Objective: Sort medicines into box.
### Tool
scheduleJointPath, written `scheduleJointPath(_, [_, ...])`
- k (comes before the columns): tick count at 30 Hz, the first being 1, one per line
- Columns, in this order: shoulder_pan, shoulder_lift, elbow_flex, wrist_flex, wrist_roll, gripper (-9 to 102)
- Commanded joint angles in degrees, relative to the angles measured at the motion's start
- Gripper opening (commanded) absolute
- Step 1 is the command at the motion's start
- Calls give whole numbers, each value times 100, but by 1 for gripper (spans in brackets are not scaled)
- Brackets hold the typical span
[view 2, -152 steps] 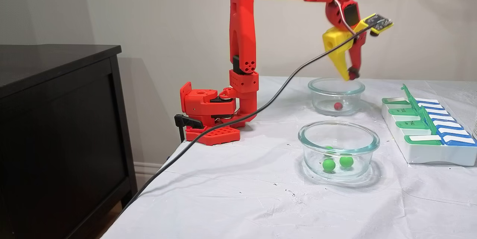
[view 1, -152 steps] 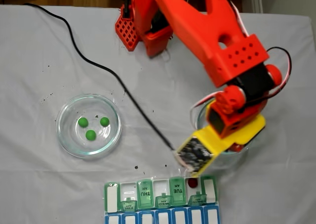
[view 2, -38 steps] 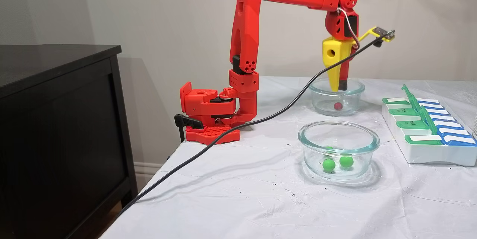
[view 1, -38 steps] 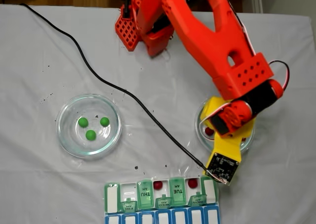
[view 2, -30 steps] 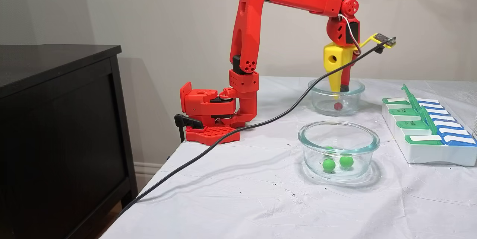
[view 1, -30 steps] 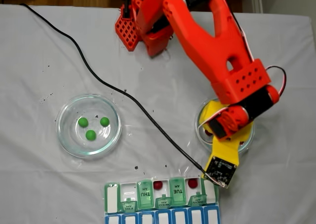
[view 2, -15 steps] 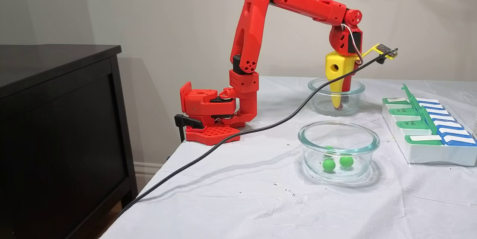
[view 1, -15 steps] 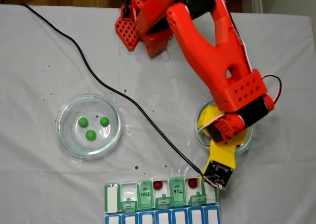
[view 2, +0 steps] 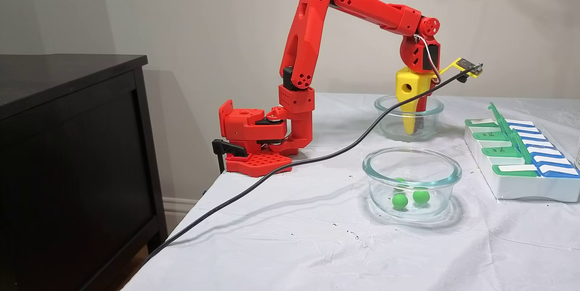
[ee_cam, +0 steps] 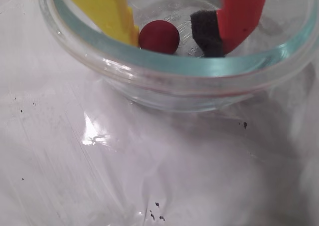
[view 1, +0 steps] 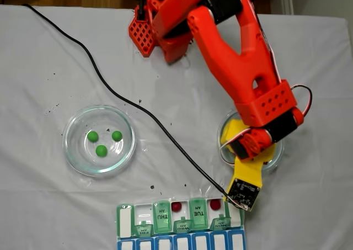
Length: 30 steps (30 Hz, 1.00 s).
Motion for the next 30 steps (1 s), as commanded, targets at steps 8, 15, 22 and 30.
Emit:
scheduleJointPath(8, [62, 167, -193, 70, 123, 0])
scheduleJointPath(15, [396, 1644, -510, 343, 1459, 0])
scheduleJointPath(22, [1406, 2725, -967, 483, 2540, 0])
scheduleJointPath(30, [2795, 2927, -554, 149, 1661, 0])
